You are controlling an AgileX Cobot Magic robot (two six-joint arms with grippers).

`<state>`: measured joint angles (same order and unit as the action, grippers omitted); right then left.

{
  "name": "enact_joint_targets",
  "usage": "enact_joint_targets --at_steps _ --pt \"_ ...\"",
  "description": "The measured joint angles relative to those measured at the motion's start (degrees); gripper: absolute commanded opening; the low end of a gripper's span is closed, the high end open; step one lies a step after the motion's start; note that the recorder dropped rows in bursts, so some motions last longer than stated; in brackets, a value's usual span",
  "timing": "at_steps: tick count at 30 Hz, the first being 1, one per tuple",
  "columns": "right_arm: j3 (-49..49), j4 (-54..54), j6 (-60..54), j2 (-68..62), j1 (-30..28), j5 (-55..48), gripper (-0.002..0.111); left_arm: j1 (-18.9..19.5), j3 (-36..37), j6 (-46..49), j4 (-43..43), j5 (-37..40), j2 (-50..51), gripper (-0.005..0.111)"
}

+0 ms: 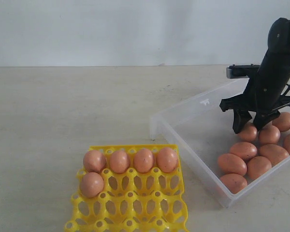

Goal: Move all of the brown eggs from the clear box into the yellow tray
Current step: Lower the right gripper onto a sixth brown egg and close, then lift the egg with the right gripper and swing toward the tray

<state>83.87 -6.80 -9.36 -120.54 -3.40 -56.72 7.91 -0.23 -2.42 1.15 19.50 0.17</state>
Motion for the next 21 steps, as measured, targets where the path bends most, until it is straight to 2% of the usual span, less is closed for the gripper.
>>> enact_joint_targets --at_steps 8,15,17,21 --pt "-0.2 -1.6 -0.2 1.7 0.0 3.6 0.000 0.0 0.0 0.0 0.0 0.0 0.0 0.004" --pt "-4.7 -2.2 -0.3 7.7 0.0 9.8 0.000 0.0 0.0 0.0 0.0 0.0 0.0 0.004" --pt "-8.5 -3.2 -0.3 10.4 0.0 14.3 0.000 0.0 0.0 0.0 0.0 0.0 0.0 0.004" --pt "-23.4 -10.1 -2.2 20.6 0.0 33.6 0.000 0.0 0.0 0.0 0.0 0.0 0.0 0.004"
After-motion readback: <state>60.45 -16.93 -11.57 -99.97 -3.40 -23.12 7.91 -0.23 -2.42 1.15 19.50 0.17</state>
